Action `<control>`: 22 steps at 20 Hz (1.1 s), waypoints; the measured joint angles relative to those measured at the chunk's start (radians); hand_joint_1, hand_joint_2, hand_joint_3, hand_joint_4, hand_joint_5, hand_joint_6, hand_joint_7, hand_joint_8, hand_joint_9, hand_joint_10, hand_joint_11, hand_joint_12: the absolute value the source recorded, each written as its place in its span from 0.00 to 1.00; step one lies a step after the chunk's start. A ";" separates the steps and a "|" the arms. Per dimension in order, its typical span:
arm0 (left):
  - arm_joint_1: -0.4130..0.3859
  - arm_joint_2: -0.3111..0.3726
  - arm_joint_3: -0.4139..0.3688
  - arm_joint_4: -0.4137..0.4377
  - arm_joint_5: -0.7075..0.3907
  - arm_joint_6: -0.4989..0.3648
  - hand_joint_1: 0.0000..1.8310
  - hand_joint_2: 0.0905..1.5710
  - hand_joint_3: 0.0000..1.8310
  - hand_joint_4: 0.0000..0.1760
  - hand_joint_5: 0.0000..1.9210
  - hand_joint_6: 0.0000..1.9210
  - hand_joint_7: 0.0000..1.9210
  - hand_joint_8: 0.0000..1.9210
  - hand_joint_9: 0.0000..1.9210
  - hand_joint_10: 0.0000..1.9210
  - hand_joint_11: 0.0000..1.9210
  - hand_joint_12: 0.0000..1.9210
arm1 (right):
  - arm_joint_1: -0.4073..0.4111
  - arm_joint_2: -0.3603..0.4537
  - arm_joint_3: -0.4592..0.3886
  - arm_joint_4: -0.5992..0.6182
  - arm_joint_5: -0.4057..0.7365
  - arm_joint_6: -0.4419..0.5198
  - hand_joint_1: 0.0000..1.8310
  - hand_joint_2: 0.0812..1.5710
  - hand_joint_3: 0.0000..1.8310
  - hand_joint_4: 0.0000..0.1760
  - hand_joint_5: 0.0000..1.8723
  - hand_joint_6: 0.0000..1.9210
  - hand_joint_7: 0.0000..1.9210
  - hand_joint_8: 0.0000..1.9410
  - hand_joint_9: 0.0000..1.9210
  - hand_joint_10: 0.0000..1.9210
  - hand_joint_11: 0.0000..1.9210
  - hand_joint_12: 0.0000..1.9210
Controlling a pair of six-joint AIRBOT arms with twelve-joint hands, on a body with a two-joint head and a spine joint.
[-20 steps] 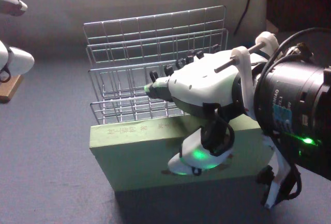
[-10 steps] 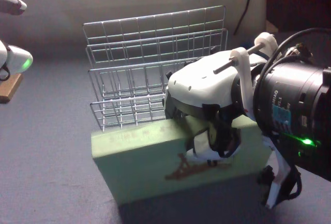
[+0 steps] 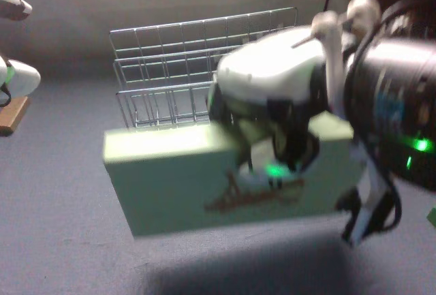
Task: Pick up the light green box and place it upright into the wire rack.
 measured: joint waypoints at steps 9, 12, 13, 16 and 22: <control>0.000 0.000 0.000 0.000 0.009 -0.003 0.04 0.77 0.00 0.50 0.18 0.00 0.14 0.00 0.10 0.00 0.00 0.27 | 0.176 0.042 0.001 0.005 0.000 -0.152 0.74 0.74 0.00 0.00 0.41 0.57 0.47 0.62 0.41 0.75 0.38 0.78; 0.000 0.000 0.000 0.000 0.011 -0.003 0.04 0.77 0.00 0.49 0.18 0.00 0.14 0.00 0.09 0.00 0.00 0.27 | 0.193 0.016 0.040 0.007 0.006 -0.166 0.74 0.74 0.00 0.00 0.41 0.57 0.46 0.62 0.41 0.76 0.37 0.78; 0.000 0.000 0.000 0.000 0.014 -0.003 0.04 0.77 0.00 0.50 0.18 0.00 0.14 0.00 0.10 0.00 0.00 0.27 | 0.196 -0.004 0.064 0.014 0.006 -0.175 0.74 0.74 0.00 0.00 0.41 0.58 0.46 0.63 0.40 0.77 0.36 0.79; 0.000 0.000 0.000 0.000 0.009 -0.003 0.04 0.77 0.00 0.50 0.18 0.00 0.14 0.00 0.10 0.00 0.00 0.27 | 0.204 -0.066 0.153 0.077 0.006 -0.212 0.74 0.74 0.00 0.00 0.41 0.57 0.46 0.62 0.40 0.77 0.36 0.79; 0.001 0.000 -0.003 0.000 0.012 -0.005 0.04 0.77 0.00 0.50 0.18 0.00 0.14 0.00 0.10 0.00 0.00 0.28 | 0.147 -0.137 0.260 0.126 0.006 -0.215 0.74 0.74 0.00 0.00 0.39 0.60 0.46 0.62 0.41 0.77 0.37 0.80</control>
